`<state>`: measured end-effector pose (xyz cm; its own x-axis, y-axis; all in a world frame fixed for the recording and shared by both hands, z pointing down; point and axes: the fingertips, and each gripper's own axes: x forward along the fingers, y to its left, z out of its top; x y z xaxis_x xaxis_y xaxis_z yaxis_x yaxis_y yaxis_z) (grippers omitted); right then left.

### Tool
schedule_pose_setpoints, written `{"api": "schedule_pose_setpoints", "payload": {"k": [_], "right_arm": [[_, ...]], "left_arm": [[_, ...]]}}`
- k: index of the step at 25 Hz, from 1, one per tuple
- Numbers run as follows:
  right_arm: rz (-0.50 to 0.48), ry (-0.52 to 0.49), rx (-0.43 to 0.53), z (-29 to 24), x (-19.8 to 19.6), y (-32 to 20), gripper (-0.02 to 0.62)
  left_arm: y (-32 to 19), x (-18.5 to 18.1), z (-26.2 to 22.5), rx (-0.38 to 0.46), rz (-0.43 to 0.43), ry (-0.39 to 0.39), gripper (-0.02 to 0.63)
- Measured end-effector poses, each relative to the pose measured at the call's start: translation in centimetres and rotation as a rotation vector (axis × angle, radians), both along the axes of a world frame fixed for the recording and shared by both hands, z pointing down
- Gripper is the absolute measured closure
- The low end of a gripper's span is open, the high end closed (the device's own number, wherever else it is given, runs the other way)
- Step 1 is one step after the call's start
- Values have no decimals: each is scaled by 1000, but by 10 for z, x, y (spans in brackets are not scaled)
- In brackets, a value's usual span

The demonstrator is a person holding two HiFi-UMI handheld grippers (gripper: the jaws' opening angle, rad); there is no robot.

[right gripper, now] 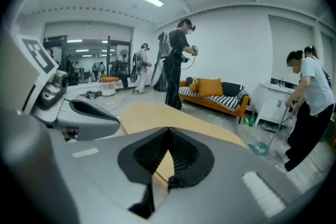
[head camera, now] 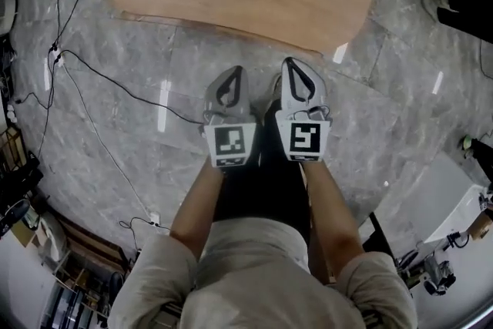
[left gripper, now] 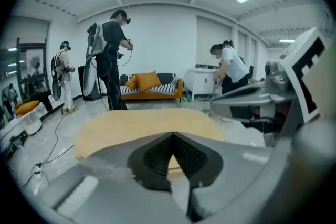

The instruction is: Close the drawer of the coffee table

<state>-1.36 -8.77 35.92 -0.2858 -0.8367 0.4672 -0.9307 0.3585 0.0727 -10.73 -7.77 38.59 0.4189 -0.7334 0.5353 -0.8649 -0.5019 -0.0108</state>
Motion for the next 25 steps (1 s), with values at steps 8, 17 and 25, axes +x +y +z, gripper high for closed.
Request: {"api": "schedule_pose_setpoints", "payload": {"k": [8,17,25], "right_arm": [[79,-157,225,-158,10,18,588],[64,-161,297,-246,39,72,589],[41,-128,353,-287,75,144,589]], "left_arm": [[20,11,-143,151,16,94,584],[64,46,-231,242,-30,125,584],[124,85,-292,353,-51,148,584]]}}
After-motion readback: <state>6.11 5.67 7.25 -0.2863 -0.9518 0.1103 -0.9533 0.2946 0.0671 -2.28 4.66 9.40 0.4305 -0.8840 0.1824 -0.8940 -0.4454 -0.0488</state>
